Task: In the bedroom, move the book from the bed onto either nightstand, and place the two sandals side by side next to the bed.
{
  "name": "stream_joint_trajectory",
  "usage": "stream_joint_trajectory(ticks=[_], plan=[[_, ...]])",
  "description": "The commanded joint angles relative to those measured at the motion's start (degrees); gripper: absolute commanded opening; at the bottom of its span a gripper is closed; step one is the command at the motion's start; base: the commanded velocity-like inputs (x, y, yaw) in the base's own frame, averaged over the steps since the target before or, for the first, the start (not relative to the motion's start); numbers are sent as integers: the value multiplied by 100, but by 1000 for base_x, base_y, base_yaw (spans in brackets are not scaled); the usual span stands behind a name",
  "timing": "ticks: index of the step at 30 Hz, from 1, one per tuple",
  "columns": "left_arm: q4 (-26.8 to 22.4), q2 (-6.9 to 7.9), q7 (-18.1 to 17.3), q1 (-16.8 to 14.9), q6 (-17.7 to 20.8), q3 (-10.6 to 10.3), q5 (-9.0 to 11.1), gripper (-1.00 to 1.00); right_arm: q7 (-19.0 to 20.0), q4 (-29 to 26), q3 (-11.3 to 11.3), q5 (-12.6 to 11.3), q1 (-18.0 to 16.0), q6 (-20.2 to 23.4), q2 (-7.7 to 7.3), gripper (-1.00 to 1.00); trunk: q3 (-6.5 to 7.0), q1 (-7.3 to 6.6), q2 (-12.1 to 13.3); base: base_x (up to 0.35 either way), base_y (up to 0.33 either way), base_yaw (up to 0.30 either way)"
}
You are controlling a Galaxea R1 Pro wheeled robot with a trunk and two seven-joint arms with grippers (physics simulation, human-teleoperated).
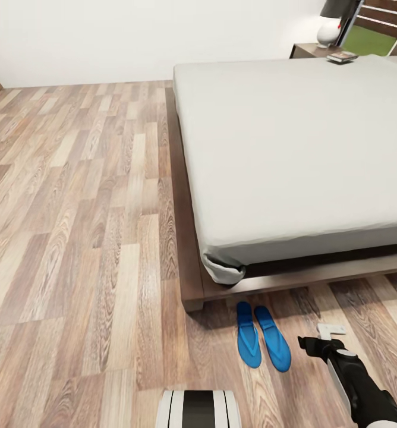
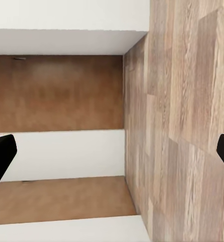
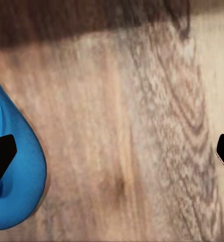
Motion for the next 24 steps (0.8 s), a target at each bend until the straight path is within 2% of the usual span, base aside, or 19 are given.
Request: stream_joint_trajectory(ticks=[1, 8, 13, 22, 24], plan=[[-9, 5, 16, -1, 30, -49, 47, 100, 46, -10, -19, 59, 0, 24, -1, 100, 19, -3, 0, 0, 0, 0], [-9, 5, -111, -1, 30, -49, 48, 100, 44, 0, -20, 59, 17, 10, -42, 100, 174, -21, 9, 0, 0, 0], [-9, 5, -285, -1, 30, -49, 52, 100, 44, 181, -20, 56, 27, -2, -177, 100, 285, -34, 16, 0, 0, 0], [22, 5, -1063, -1, 13, -49, 58, 100, 44, 789, -20, 51, 32, -21, -435, 100, 484, -57, 28, 0, 0, 0], [39, 5, -1141, -1, 6, -49, 59, 100, 44, 855, -20, 51, 32, -22, -459, 100, 529, -63, 31, 0, 0, 0]])
